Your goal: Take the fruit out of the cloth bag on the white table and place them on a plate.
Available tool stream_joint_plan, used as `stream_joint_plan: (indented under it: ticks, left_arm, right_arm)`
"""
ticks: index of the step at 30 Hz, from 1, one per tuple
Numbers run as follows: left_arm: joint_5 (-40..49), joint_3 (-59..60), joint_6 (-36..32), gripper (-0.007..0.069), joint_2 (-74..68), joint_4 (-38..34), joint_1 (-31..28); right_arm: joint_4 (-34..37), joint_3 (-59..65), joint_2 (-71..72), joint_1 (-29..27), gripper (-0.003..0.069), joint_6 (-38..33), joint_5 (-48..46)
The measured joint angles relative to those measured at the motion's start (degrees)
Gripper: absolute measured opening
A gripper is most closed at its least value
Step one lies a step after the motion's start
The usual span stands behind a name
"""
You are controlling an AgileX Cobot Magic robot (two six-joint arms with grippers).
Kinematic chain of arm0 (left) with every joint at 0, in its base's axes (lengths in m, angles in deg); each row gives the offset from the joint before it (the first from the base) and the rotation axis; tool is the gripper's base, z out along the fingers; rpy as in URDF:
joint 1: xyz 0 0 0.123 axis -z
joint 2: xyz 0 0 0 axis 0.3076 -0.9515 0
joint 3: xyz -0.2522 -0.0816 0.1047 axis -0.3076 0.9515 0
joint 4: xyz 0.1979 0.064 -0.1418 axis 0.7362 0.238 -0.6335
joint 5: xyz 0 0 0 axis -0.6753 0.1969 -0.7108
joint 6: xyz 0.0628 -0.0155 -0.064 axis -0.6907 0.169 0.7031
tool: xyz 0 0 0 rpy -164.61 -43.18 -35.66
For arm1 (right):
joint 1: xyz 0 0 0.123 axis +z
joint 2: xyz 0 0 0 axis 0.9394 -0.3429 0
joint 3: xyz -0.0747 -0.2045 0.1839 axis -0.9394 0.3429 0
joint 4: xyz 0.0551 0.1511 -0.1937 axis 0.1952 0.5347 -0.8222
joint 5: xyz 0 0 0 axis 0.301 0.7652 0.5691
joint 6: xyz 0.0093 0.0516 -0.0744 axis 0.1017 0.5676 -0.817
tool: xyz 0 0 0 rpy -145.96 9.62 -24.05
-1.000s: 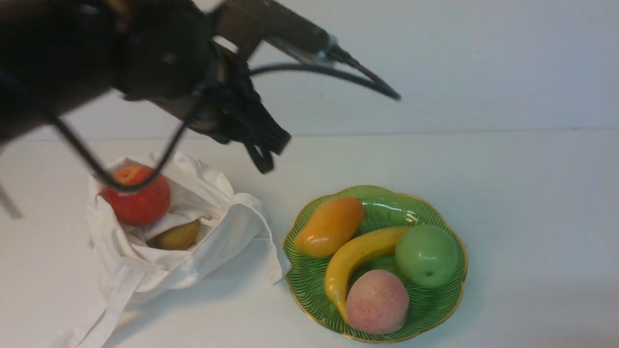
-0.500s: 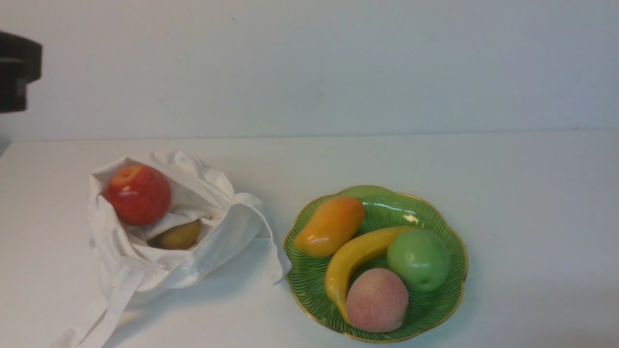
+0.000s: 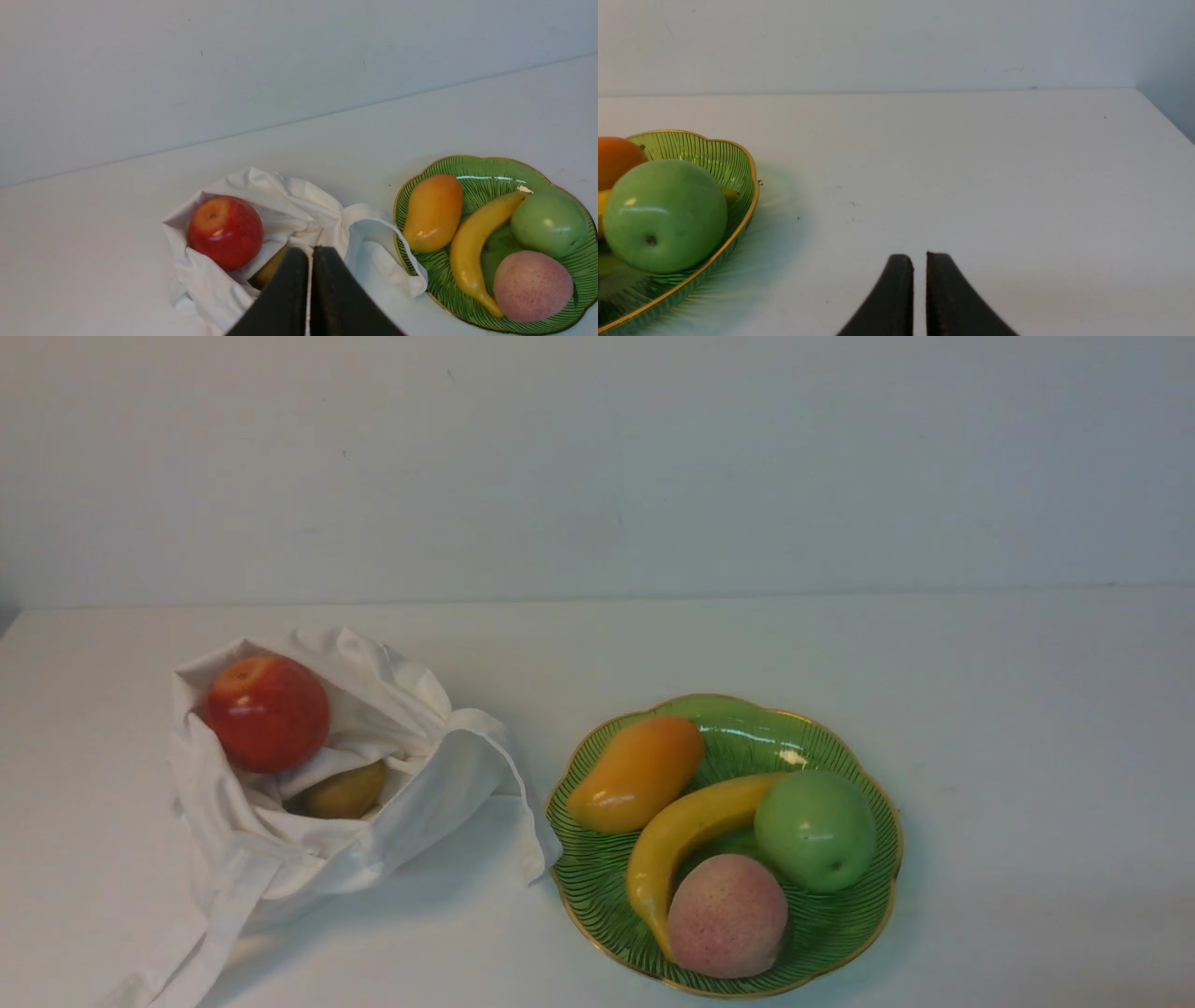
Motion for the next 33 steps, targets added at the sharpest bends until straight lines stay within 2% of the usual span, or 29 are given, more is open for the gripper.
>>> stream_joint_plan:
  ticks: [6, 12, 16, 20, 26, 33]
  left_arm:
    - [-1.1, 2.4, -0.3, -0.0008, 6.2, 0.4, 0.0]
    - [-16.8, 18.8, -4.4, -0.0008, 17.1, -2.6, -2.8]
    - [-31.6, 37.0, -12.9, -0.0008, 26.9, -8.9, -9.6]
    - [-39.7, 53.7, -19.8, -0.0008, 36.3, -16.4, -18.3]
    - [-42.1, 69.8, -21.4, -0.0008, 43.9, -19.5, -28.3]
    - [-42.3, 73.6, -21.6, -0.0008, 44.0, -21.3, -32.6]
  right_arm:
    - [0.0, 0.0, 0.0, 0.0, 0.0036, 0.0, 0.0]
    - [-0.3, 0.0, 0.0, 0.0, 0.0036, 0.0, 0.0]
    - [-0.3, 0.0, 0.0, 0.0, 0.0036, 0.0, 0.0]
    - [-0.3, 0.0, 0.0, 0.0, 0.0036, 0.0, 0.0]
    - [-0.3, 0.0, 0.0, 0.0, 0.0036, 0.0, 0.0]
    - [0.0, 0.0, 0.0, 0.0, 0.0036, 0.0, 0.0]
